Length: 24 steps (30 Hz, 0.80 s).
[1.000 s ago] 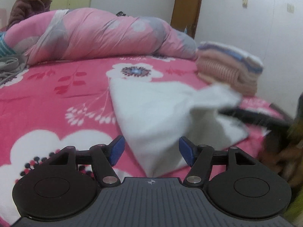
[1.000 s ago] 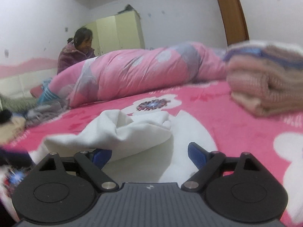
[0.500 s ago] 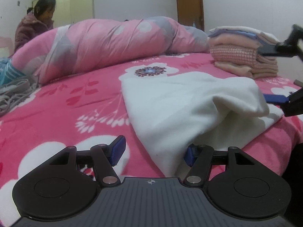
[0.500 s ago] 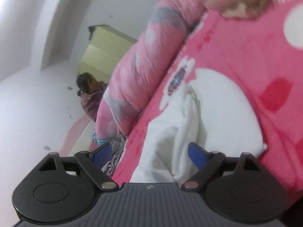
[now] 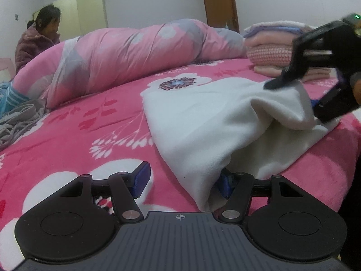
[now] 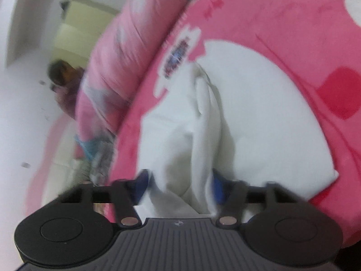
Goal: Fold clothes
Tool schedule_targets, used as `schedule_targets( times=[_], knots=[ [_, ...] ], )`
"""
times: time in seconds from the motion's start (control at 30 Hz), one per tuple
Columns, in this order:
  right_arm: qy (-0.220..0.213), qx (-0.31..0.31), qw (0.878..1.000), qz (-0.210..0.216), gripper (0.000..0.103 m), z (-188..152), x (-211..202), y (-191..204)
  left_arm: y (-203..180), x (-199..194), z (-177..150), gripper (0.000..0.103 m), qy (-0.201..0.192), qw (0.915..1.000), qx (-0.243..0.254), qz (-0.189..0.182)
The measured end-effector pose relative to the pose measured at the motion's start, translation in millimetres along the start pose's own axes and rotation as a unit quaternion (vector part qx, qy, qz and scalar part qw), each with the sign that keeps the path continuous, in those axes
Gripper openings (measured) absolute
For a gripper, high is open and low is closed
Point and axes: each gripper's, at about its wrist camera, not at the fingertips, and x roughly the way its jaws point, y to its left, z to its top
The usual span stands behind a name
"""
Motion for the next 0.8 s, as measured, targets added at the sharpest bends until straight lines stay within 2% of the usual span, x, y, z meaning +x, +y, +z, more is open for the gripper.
schedule_targets(
  times=[0.03, 0.2, 0.27, 0.33, 0.43, 0.53, 0.63, 0.73, 0.8],
  knots=[
    [-0.001, -0.013, 1.0, 0.001, 0.022, 3, -1, 6, -1, 0, 0, 0.061, 0.001, 1.0, 0.004, 0.003],
    [-0.069, -0.115, 0.99, 0.038, 0.019, 18, -36, 52, -8, -4, 1, 0.061, 0.002, 0.9992, 0.036, 0.018],
    [-0.084, -0.139, 0.986, 0.026, 0.019, 17, -48, 49, -11, -5, -1, 0.061, -0.001, 0.9987, 0.046, 0.021],
    [-0.08, -0.149, 0.986, -0.008, 0.018, 14, -48, 32, -13, -6, -2, 0.061, 0.001, 0.9983, 0.053, 0.024],
    [-0.057, -0.125, 0.989, -0.047, 0.016, 13, -38, -3, -14, -7, -1, 0.06, 0.004, 0.9983, 0.054, 0.023],
    [-0.075, -0.133, 0.988, -0.016, 0.014, 15, -50, 1, -15, -10, 4, 0.058, 0.007, 0.9979, 0.06, 0.021],
    [-0.102, -0.188, 0.977, 0.004, 0.014, 14, -69, 23, -17, -10, 7, 0.058, 0.008, 0.9976, 0.067, 0.015],
    [-0.084, -0.186, 0.978, -0.032, 0.014, 15, -62, 2, -19, -7, 5, 0.058, 0.013, 0.9973, 0.071, 0.012],
    [-0.058, -0.15, 0.985, -0.062, 0.013, 17, -51, -23, -19, -6, 4, 0.058, 0.015, 0.9974, 0.071, 0.006]
  ],
)
